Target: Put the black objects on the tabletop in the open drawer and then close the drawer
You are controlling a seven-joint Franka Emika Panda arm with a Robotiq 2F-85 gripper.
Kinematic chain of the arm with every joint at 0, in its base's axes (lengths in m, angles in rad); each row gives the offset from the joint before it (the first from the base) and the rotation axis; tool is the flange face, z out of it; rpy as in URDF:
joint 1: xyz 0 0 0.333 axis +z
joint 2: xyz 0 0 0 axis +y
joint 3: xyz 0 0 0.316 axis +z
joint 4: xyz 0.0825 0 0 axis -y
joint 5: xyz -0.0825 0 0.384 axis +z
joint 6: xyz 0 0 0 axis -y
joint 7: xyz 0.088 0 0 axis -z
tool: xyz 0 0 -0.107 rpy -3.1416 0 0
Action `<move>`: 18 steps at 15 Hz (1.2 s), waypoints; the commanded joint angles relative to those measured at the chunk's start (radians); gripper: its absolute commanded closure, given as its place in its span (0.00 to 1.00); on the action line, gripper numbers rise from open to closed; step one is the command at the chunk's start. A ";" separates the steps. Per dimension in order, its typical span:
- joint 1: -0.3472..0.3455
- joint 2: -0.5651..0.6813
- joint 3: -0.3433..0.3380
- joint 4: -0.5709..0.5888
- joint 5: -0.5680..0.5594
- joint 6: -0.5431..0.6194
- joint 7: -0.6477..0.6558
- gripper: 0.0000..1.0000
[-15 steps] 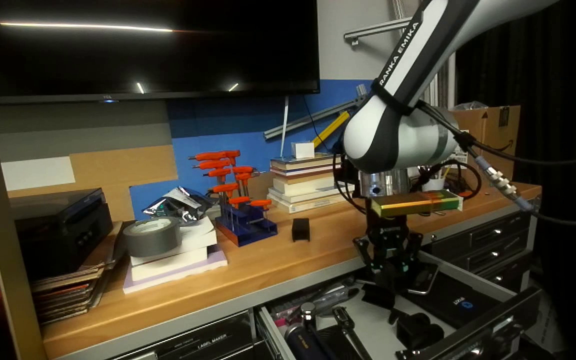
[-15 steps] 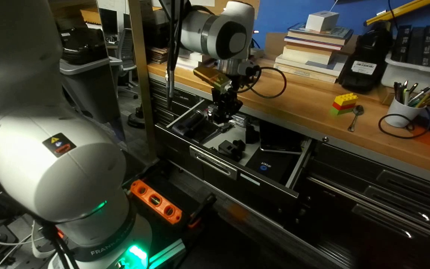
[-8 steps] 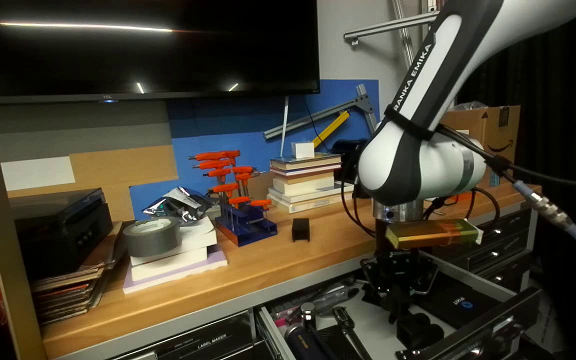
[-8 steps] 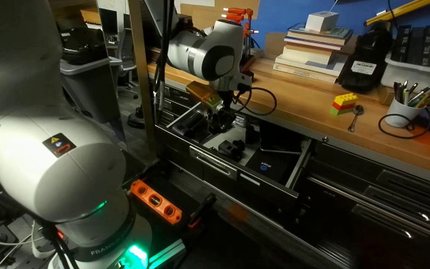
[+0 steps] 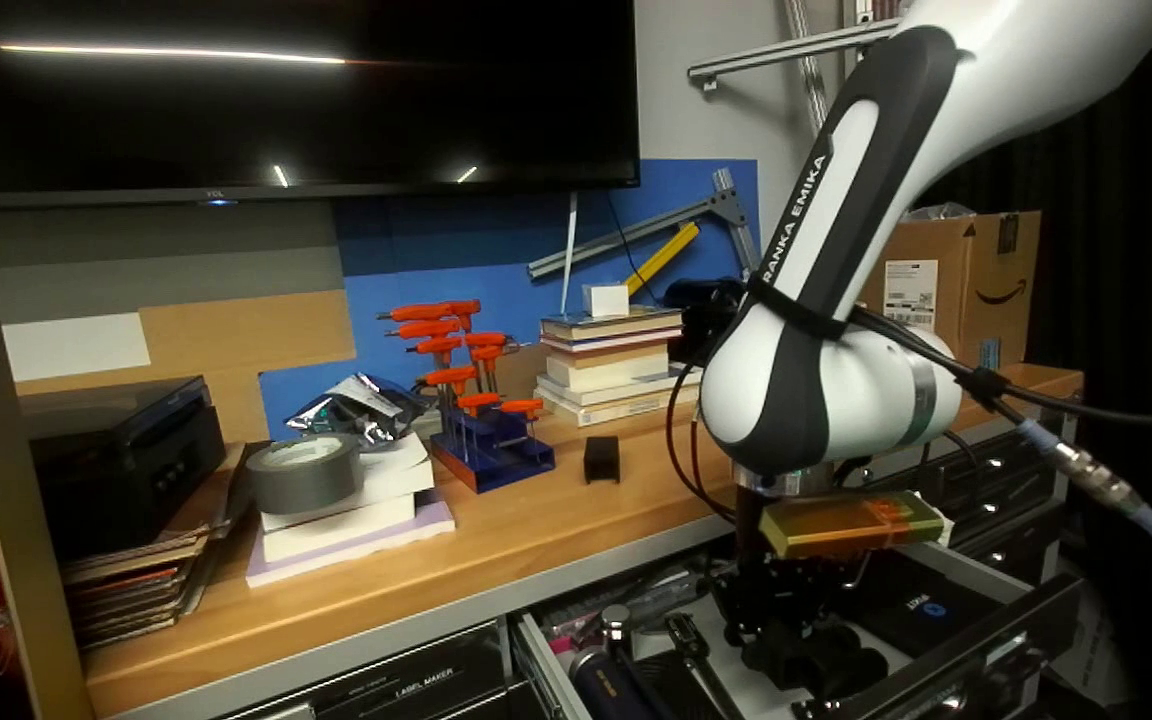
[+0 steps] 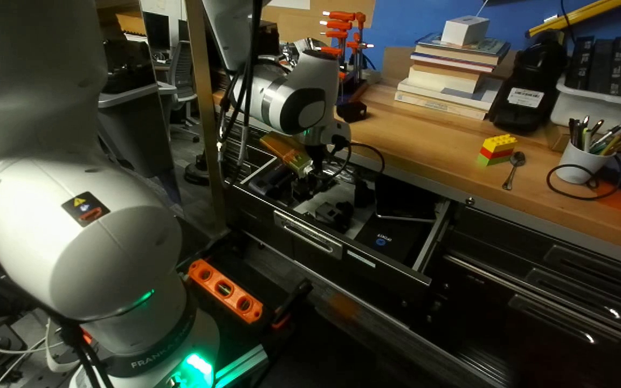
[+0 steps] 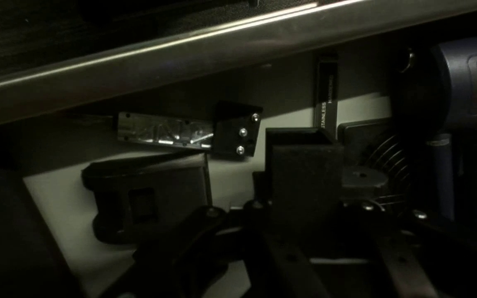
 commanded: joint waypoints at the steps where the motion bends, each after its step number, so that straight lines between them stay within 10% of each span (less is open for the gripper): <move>1: -0.016 0.027 0.029 -0.009 0.057 0.047 -0.051 0.76; 8: -0.037 0.072 0.053 -0.004 0.101 0.078 -0.085 0.76; 9: -0.031 0.074 0.044 -0.003 0.095 0.076 -0.065 0.40; 15: -0.033 0.056 0.035 -0.018 0.083 0.100 -0.054 0.03; 18: -0.026 0.000 0.030 -0.029 0.070 0.074 -0.045 0.00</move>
